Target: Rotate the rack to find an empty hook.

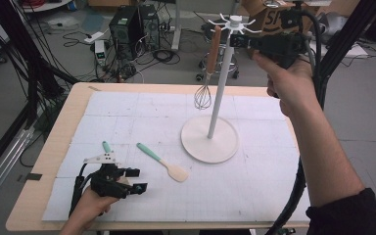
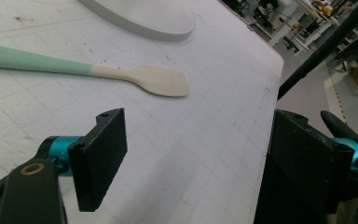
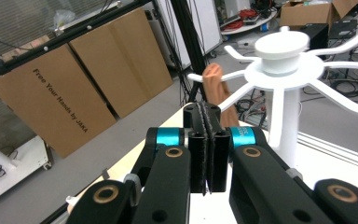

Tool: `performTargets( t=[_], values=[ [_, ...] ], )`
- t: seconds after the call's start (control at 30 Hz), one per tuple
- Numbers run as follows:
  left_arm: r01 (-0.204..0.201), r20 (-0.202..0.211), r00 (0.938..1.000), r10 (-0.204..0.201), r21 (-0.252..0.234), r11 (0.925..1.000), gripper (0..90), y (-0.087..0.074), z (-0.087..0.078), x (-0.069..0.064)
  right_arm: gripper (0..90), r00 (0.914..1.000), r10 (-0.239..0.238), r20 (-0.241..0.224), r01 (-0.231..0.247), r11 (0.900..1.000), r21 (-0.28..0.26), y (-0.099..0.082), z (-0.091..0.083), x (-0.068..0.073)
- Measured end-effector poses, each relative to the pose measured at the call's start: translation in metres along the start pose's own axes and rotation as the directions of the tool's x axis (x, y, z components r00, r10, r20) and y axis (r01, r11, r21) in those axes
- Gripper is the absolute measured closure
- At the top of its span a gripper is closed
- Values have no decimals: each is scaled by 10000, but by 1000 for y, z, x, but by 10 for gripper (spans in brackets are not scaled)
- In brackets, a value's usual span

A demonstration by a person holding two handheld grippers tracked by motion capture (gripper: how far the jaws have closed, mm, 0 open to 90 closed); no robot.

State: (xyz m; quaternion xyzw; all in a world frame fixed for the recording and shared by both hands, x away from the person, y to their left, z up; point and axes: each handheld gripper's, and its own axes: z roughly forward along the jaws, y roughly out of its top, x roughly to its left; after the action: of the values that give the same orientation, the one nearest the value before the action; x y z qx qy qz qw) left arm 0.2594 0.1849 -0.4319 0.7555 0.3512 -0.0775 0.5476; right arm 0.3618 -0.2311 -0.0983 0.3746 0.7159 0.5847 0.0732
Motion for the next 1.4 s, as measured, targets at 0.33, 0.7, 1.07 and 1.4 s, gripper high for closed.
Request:
performTargets(
  t=[0.33,0.7,1.07,1.4],
  values=[
    [-68,62,10000,68,96,9999,199,0,1,-1,895,9993,-5,364,3,10000,69,-1,-32,-8],
    [-172,149,9997,169,193,9997,199,0,5,-3,895,9958,167,904,-209,9987,457,2,-39,-23],
    [-103,142,9998,101,156,9998,200,-2,2,-2,895,9961,-88,880,23,9973,739,8,-17,-11],
    [-143,136,9998,141,138,9998,200,-3,0,-1,895,9973,-316,656,261,9962,831,11,2,6]
  ],
)
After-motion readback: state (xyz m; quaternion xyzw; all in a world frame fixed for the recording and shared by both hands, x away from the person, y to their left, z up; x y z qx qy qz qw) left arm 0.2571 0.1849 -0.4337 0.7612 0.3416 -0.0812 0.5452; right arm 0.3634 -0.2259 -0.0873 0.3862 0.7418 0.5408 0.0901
